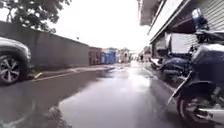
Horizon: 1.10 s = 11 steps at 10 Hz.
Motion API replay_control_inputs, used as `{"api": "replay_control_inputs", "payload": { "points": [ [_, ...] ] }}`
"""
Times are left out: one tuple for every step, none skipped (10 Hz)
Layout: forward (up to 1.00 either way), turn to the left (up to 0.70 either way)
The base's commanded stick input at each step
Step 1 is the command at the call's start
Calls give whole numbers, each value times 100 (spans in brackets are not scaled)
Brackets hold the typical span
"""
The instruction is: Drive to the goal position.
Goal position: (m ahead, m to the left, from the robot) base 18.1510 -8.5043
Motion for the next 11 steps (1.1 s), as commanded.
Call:
{"api": "replay_control_inputs", "payload": {
  "points": [
    [69, -14],
    [69, -14],
    [69, -14],
    [69, -14],
    [69, -14],
    [69, -14],
    [69, -14],
    [69, -14],
    [69, -14],
    [69, -14],
    [69, -14]
  ]
}}
